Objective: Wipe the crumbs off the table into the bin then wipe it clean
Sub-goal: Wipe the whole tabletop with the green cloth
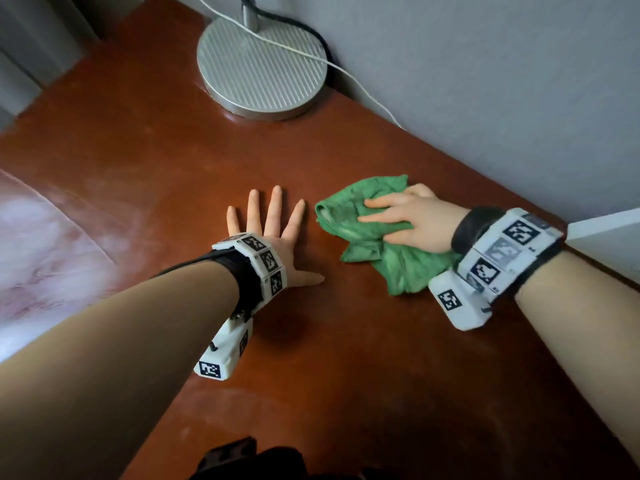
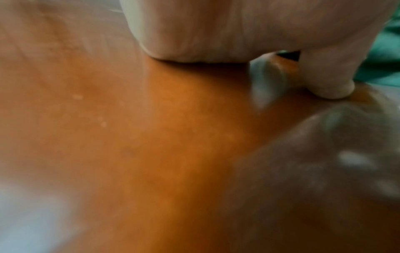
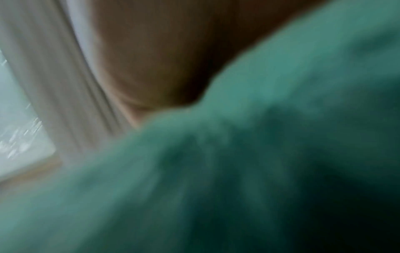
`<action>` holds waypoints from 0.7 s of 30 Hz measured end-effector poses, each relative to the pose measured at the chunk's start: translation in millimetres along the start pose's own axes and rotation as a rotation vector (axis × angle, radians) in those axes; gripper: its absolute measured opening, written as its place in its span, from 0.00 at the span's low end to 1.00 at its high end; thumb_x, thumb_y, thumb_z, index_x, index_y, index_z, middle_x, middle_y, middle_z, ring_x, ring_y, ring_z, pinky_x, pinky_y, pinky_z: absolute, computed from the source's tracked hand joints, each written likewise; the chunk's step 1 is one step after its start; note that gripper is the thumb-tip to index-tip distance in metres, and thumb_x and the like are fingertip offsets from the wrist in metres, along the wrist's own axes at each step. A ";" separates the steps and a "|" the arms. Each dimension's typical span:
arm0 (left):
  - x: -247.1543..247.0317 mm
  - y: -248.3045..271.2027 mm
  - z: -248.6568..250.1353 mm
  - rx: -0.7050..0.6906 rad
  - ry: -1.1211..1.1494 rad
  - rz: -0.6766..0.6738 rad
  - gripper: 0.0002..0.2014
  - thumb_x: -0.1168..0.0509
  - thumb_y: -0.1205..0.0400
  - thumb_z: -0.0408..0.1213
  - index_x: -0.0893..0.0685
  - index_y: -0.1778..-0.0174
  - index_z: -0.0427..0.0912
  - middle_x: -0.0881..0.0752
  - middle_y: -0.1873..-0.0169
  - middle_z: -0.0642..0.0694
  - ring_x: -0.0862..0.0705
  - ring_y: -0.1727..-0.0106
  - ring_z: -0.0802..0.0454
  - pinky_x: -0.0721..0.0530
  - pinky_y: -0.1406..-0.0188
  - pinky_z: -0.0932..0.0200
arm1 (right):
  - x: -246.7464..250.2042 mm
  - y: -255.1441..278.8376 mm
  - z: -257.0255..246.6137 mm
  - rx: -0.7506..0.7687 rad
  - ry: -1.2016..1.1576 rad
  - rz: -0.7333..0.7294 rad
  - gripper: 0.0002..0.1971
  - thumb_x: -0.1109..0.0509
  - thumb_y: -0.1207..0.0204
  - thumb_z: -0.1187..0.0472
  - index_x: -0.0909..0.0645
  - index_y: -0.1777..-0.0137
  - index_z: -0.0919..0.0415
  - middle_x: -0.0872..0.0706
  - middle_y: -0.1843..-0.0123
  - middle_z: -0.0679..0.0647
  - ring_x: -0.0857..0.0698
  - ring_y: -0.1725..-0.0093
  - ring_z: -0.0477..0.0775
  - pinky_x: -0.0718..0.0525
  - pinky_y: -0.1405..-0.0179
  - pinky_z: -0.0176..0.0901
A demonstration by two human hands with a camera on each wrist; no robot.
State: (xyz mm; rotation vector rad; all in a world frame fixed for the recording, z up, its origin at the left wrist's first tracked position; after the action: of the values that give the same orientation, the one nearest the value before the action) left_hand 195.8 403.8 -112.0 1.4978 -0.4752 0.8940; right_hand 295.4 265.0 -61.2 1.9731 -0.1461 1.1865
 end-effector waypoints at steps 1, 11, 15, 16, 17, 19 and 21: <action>0.2 -0.5 0.0 -0.002 -0.002 0.002 0.58 0.43 0.34 0.77 0.74 0.22 0.57 0.76 0.23 0.44 0.73 0.22 0.35 0.65 0.26 0.29 | 6.1 5.6 11.4 -0.037 -0.061 -0.002 0.24 0.37 0.19 0.54 0.34 0.24 0.42 0.35 0.20 0.43 0.39 0.21 0.54 0.50 0.25 0.35; 2.2 -2.0 0.2 0.003 -0.009 0.029 0.58 0.43 0.35 0.78 0.72 0.22 0.57 0.75 0.22 0.45 0.72 0.21 0.35 0.64 0.26 0.29 | 18.8 -24.7 47.4 -0.475 -0.132 0.308 0.24 0.44 0.18 0.48 0.42 0.22 0.35 0.43 0.19 0.45 0.42 0.25 0.63 0.36 0.26 0.53; 4.7 -0.3 0.8 -0.004 -0.015 0.053 0.58 0.43 0.35 0.77 0.71 0.21 0.57 0.74 0.22 0.44 0.70 0.21 0.34 0.63 0.25 0.29 | -28.7 25.6 -12.7 -0.239 -0.089 0.208 0.24 0.42 0.19 0.47 0.42 0.24 0.29 0.45 0.19 0.40 0.46 0.24 0.61 0.34 0.25 0.55; 5.2 0.1 0.7 -0.009 -0.014 0.053 0.58 0.43 0.35 0.77 0.71 0.21 0.57 0.74 0.22 0.44 0.70 0.21 0.34 0.63 0.25 0.29 | -44.5 41.0 -24.9 -0.197 -0.078 0.132 0.25 0.42 0.19 0.47 0.42 0.24 0.28 0.46 0.19 0.40 0.47 0.24 0.61 0.35 0.24 0.55; 5.2 1.1 0.5 -0.014 -0.012 0.051 0.57 0.43 0.35 0.77 0.71 0.21 0.57 0.74 0.22 0.44 0.70 0.21 0.34 0.63 0.25 0.29 | -59.9 56.3 -35.4 -0.159 -0.064 0.044 0.25 0.42 0.18 0.47 0.42 0.24 0.28 0.46 0.19 0.40 0.46 0.24 0.60 0.36 0.23 0.53; 4.4 2.0 0.7 -0.019 -0.008 0.053 0.57 0.44 0.35 0.78 0.71 0.21 0.56 0.74 0.21 0.44 0.70 0.21 0.34 0.63 0.25 0.29 | -71.8 76.7 -40.8 -0.128 -0.049 -0.074 0.24 0.42 0.18 0.48 0.41 0.24 0.30 0.44 0.20 0.40 0.45 0.25 0.58 0.42 0.22 0.48; 4.7 1.4 0.3 -0.014 -0.017 0.057 0.58 0.45 0.35 0.79 0.71 0.21 0.56 0.74 0.21 0.44 0.70 0.21 0.34 0.63 0.25 0.29 | -52.3 75.0 -25.4 -0.184 -0.043 -0.025 0.23 0.44 0.17 0.49 0.41 0.23 0.34 0.41 0.19 0.43 0.43 0.24 0.59 0.48 0.23 0.45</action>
State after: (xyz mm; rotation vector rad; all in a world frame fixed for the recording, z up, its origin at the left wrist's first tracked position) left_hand 197.8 404.3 -107.4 1.4861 -0.5378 0.9208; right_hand 213.7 217.4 -52.8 1.8345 -0.2437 1.0755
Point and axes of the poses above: each hand's wrist, its own y-axis away from the middle knuckle, its own x-axis out of the back of the hand, z = x × y, the point moved 10 cm from there along -y, towards the middle knuckle
